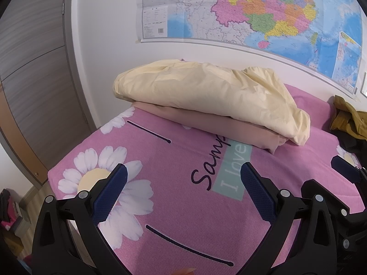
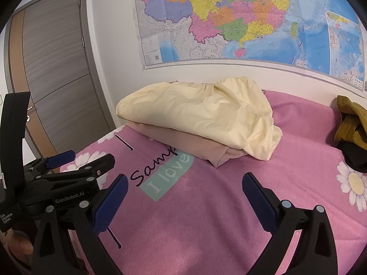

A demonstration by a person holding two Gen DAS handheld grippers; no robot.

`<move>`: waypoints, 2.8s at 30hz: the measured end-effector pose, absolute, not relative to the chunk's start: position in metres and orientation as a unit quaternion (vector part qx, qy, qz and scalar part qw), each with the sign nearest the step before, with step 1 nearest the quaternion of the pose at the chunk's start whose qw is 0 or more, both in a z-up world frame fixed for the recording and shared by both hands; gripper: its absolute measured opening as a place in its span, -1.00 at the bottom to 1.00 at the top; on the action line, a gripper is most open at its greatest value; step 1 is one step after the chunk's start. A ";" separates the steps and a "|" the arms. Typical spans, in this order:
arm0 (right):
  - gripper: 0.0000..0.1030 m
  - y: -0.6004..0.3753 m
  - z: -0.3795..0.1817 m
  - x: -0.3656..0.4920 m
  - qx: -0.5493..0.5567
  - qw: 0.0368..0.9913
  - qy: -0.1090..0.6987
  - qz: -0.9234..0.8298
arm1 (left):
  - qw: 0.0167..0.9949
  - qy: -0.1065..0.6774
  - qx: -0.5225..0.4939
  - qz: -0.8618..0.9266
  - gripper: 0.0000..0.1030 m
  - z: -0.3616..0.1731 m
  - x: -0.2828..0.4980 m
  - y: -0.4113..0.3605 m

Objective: Fold large clothes

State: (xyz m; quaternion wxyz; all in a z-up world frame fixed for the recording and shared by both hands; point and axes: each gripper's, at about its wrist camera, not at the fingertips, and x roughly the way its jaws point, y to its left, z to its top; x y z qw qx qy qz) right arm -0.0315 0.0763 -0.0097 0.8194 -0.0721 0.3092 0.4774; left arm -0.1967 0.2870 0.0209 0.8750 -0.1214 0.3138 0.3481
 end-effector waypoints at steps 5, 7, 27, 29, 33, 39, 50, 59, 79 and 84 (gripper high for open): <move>0.88 0.076 -0.010 -0.031 -0.069 0.818 0.310 0.480 | 0.875 0.315 -0.121 0.347 0.89 0.020 -0.196 0.287; 0.88 0.077 -0.010 -0.031 -0.070 0.819 0.310 0.478 | 0.875 0.315 -0.121 0.347 0.89 0.020 -0.197 0.287; 0.88 0.080 -0.012 -0.032 -0.071 0.819 0.315 0.474 | 0.875 0.318 -0.120 0.346 0.89 0.017 -0.195 0.286; 0.88 0.081 -0.012 -0.032 -0.070 0.819 0.315 0.475 | 0.874 0.319 -0.120 0.346 0.89 0.017 -0.195 0.286; 0.88 0.081 -0.012 -0.032 -0.071 0.819 0.315 0.474 | 0.874 0.319 -0.120 0.347 0.89 0.017 -0.195 0.286; 0.88 0.081 -0.012 -0.032 -0.072 0.818 0.316 0.474 | 0.875 0.320 -0.119 0.344 0.89 0.017 -0.194 0.288; 0.88 0.081 -0.013 -0.031 -0.068 0.820 0.316 0.473 | 0.874 0.319 -0.120 0.346 0.89 0.016 -0.193 0.291; 0.88 0.081 -0.013 -0.031 -0.068 0.822 0.316 0.469 | 0.874 0.318 -0.120 0.349 0.89 0.016 -0.194 0.291; 0.88 0.080 -0.011 -0.030 -0.065 0.824 0.310 0.470 | 0.875 0.315 -0.118 0.349 0.89 0.020 -0.196 0.290; 0.88 0.080 -0.010 -0.031 -0.066 0.824 0.309 0.471 | 0.874 0.313 -0.118 0.351 0.89 0.021 -0.197 0.290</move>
